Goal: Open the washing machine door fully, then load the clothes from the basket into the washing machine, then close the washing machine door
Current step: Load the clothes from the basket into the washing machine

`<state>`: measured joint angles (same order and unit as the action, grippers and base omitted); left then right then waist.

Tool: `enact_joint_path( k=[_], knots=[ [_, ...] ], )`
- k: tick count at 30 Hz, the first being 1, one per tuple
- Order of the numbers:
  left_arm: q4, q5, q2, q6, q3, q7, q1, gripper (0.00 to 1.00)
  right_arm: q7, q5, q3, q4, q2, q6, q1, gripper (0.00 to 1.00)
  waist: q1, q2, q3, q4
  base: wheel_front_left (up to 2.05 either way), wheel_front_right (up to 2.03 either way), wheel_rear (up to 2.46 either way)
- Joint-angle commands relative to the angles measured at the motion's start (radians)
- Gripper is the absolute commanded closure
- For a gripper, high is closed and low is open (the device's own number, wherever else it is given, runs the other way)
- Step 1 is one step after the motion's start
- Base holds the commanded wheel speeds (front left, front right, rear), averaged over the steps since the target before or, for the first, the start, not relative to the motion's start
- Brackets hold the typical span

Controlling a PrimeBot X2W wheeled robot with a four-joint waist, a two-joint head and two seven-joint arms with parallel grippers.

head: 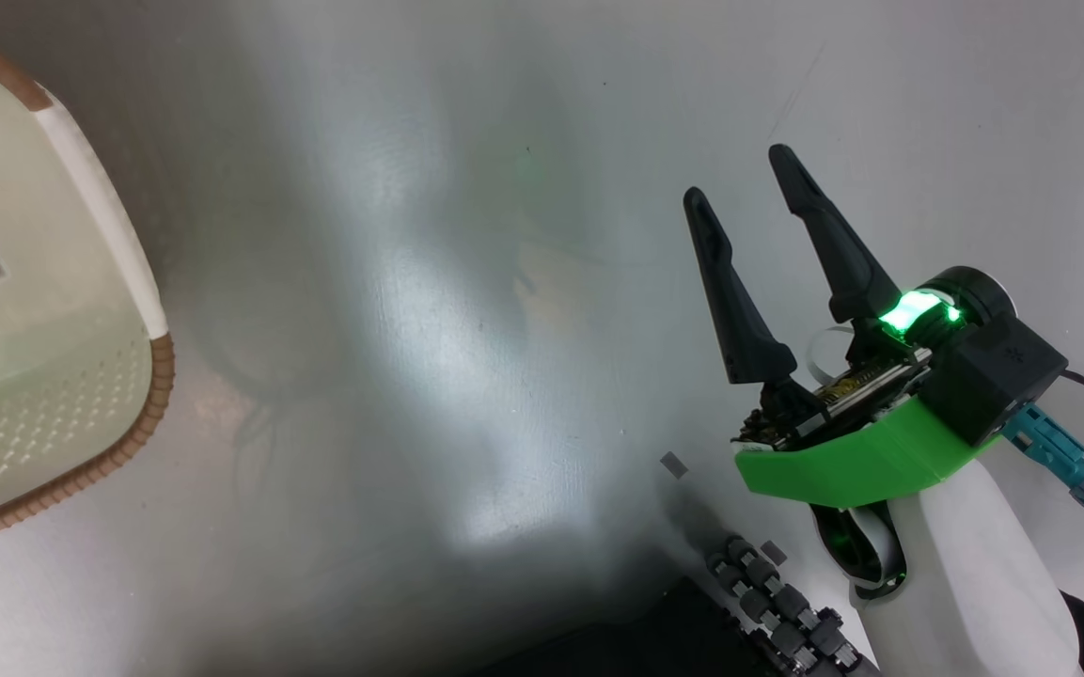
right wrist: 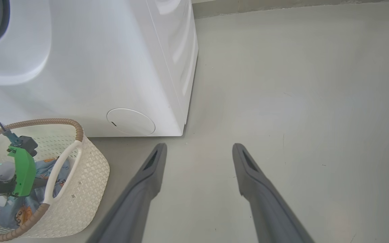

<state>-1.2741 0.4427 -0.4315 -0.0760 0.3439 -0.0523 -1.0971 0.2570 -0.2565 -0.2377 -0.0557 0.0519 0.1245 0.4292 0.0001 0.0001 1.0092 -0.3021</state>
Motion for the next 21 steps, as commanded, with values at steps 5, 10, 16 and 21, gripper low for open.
enact_joint_path(
  k=[5, 10, 16, 21],
  knots=[
    [-0.003, 0.034, -0.037, -0.012, -0.027, 0.028, 0.038, 1.00, 0.005, 0.006, -0.011, -0.014, -0.002, 0.006, -0.034, 0.00, -0.0001, -0.0001, -0.021, 0.013, 0.00, 0.00, 0.00],
    [0.002, 0.051, -0.015, -0.015, -0.037, 0.089, 0.060, 1.00, 0.005, 0.027, 0.003, -0.012, -0.002, 0.006, -0.041, 0.00, -0.0001, -0.0001, -0.056, 0.040, 0.00, 0.00, 0.00],
    [0.018, 0.083, 0.037, -0.018, -0.058, 0.197, 0.098, 1.00, 0.005, 0.066, 0.032, -0.007, -0.002, 0.006, -0.059, 0.00, -0.0001, -0.0001, -0.118, 0.093, 0.00, 0.00, 0.00],
    [0.035, 0.113, 0.082, -0.005, -0.080, 0.281, 0.146, 1.00, 0.005, 0.101, 0.052, -0.002, -0.002, 0.006, -0.075, 0.00, -0.0001, -0.0001, -0.184, 0.136, 0.00, 0.00, 0.00]
  ],
)
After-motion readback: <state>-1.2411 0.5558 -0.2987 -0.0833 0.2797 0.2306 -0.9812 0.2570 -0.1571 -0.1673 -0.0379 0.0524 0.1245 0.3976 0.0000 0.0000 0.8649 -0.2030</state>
